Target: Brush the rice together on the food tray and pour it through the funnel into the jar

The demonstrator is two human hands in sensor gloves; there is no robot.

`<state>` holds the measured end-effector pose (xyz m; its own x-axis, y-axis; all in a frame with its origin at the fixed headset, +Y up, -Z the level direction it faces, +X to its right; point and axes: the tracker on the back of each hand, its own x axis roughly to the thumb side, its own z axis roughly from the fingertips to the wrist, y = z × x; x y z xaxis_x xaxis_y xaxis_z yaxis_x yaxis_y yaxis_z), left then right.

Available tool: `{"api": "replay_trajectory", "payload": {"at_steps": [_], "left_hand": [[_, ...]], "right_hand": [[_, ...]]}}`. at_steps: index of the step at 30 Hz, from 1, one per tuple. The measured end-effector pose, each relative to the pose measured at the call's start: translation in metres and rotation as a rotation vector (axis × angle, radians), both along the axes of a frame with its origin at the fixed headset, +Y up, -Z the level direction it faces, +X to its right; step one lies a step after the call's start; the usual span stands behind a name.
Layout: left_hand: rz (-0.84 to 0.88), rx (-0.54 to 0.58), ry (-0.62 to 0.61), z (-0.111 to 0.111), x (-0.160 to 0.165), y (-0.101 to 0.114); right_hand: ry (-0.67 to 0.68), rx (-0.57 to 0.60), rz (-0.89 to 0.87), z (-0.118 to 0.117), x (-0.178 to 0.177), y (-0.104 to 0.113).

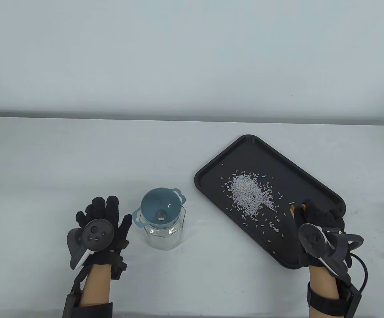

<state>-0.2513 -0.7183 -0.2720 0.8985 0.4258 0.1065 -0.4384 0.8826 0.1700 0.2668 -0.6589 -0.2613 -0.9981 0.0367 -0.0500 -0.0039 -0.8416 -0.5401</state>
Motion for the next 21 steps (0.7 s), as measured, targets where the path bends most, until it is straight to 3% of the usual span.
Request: {"api": "replay_trajectory", "payload": {"at_steps": [4,8,17,21], "left_hand": [[0.008,0.001,0.002,0.000,-0.001,0.000],[0.021,-0.001,0.007,-0.001,-0.003,0.001],[0.054,-0.004,0.008,-0.001,-0.006,0.002],[0.065,-0.008,0.005,-0.002,-0.006,0.002]], "right_hand": [[-0.008,0.016,-0.207,-0.004,0.004,0.000],[0.036,0.002,-0.536,-0.019,0.006,-0.006],[0.032,-0.163,-0.915,-0.093,-0.042,-0.038],[0.003,-0.214,-0.979,-0.119,-0.065,-0.055]]}}
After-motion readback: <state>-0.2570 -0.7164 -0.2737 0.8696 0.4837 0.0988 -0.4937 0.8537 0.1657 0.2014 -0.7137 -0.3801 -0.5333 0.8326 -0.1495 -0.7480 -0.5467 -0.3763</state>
